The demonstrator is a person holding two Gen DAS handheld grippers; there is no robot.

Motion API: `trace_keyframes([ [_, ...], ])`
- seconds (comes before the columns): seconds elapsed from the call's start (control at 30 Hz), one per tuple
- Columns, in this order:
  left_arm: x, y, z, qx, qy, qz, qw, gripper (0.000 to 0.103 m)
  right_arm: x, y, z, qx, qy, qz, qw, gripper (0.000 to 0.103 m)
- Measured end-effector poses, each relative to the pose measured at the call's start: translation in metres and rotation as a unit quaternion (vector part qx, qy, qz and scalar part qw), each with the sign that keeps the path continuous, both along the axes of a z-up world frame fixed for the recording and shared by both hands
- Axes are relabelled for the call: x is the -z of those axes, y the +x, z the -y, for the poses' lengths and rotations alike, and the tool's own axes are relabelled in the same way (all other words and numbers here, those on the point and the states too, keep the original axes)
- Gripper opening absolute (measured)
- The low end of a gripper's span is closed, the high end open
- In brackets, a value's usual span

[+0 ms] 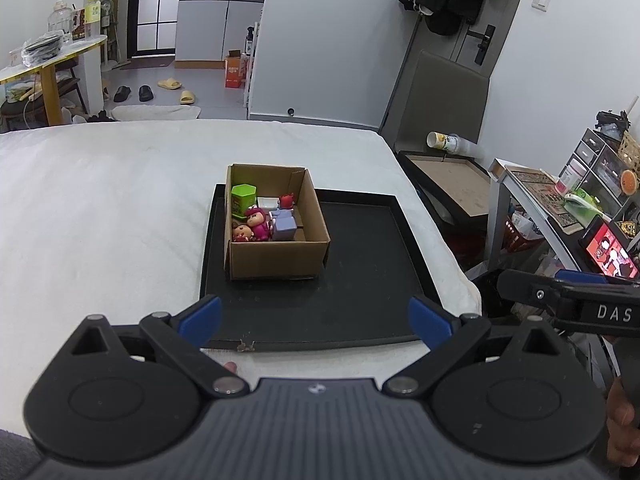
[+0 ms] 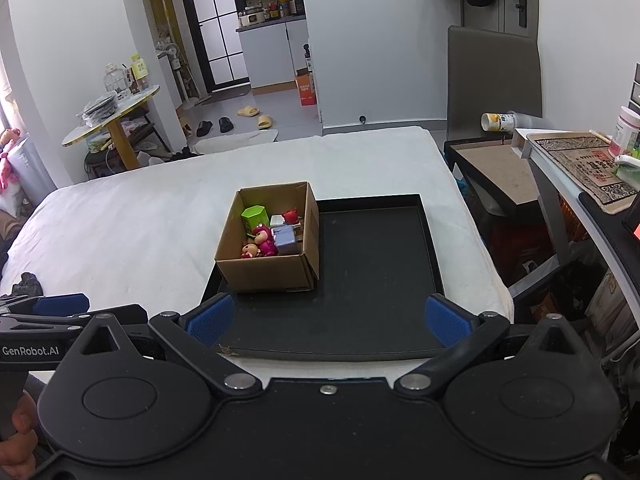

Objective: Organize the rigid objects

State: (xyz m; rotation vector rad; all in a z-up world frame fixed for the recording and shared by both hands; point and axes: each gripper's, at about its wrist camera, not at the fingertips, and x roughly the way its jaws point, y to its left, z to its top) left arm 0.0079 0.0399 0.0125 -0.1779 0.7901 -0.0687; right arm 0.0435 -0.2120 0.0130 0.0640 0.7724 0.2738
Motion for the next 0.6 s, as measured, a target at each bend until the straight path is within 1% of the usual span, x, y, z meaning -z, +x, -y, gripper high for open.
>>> trace_keyframes([
  [0.6,0.0006,-0.0013,-0.0001,-0.002,-0.002,0.002,1.0,0.099,-0.0004,0.0003,0.0002,-0.001,0.004,-0.003,1.0,0.103],
])
